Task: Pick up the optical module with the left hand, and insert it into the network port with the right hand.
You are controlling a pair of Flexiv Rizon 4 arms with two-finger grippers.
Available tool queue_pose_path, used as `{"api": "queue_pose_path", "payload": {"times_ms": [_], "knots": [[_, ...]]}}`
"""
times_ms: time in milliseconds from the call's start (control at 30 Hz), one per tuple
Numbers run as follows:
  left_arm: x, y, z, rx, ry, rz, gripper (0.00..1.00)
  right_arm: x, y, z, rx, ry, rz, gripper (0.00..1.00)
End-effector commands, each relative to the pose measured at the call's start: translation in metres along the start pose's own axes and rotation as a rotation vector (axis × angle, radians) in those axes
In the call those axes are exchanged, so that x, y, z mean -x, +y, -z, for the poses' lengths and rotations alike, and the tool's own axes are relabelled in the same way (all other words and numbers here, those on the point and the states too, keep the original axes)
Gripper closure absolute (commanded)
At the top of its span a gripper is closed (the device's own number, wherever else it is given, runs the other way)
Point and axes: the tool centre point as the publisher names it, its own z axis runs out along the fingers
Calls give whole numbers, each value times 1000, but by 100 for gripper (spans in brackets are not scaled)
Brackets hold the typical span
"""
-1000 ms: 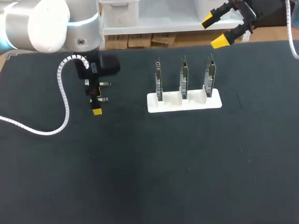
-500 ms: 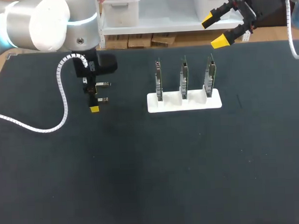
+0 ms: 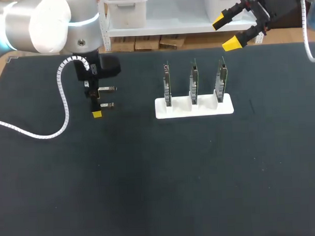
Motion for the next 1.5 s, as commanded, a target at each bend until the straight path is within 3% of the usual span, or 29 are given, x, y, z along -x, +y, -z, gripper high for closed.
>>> {"api": "queue_pose_path", "payload": {"times_ms": [33, 1200, 1500], "knots": [[3, 9, -3, -17, 6, -3, 0, 0, 0, 0, 0, 1, -1, 0], [1, 14, -7, -20, 19, 4, 0, 0, 0, 0, 0, 1, -1, 0], [-3, 24, -10, -31, 37, 7, 0, 0, 0, 0, 0, 1, -1, 0]]}}
